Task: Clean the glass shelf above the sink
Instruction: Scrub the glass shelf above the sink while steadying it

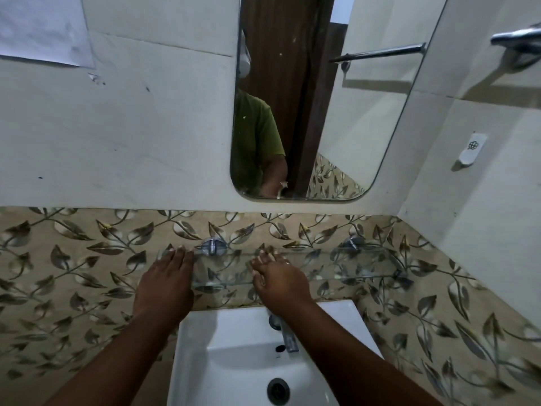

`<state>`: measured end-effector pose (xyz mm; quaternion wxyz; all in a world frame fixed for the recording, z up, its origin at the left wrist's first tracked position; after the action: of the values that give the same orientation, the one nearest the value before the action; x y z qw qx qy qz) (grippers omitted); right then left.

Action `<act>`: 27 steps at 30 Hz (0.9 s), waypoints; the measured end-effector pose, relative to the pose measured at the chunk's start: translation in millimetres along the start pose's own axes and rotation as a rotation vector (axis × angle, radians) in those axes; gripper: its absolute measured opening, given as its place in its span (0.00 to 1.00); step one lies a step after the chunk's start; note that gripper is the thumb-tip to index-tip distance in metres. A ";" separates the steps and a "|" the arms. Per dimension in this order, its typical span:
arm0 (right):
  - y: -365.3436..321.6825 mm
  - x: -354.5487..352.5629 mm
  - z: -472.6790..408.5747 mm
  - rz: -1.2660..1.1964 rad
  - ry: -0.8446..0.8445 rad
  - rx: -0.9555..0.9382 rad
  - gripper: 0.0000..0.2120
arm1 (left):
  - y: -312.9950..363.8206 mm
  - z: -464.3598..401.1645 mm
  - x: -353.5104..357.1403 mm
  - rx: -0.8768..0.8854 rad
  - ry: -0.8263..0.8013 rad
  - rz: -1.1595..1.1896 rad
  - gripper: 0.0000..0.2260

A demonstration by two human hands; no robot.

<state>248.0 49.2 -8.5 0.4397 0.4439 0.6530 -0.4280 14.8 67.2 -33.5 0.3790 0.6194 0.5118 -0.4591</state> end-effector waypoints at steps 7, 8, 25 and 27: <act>49.8 -26.2 26.2 0.001 -0.056 0.005 0.18 | 1.6 -0.9 -1.4 0.001 0.009 -0.001 0.38; 57.1 -31.0 24.9 0.004 -0.067 0.039 0.18 | 2.4 -1.0 -1.9 0.002 0.011 -0.002 0.38; 30.9 -22.0 21.6 -0.055 0.117 -0.050 0.14 | -2.3 -0.3 0.6 0.000 -0.019 -0.006 0.40; 55.7 -25.9 32.7 -0.020 0.072 0.009 0.18 | 0.3 0.1 1.0 0.013 -0.018 -0.001 0.40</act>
<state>313.3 26.3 -1.3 0.4098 0.4543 0.6709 -0.4190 15.1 67.3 -34.5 0.3793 0.6174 0.5057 -0.4682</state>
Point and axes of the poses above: each hand's wrist, its own z-axis away from the middle knuckle, its own x-axis out of the palm, y = z × x, the point moved 4 cm from there along -z, towards the middle knuckle
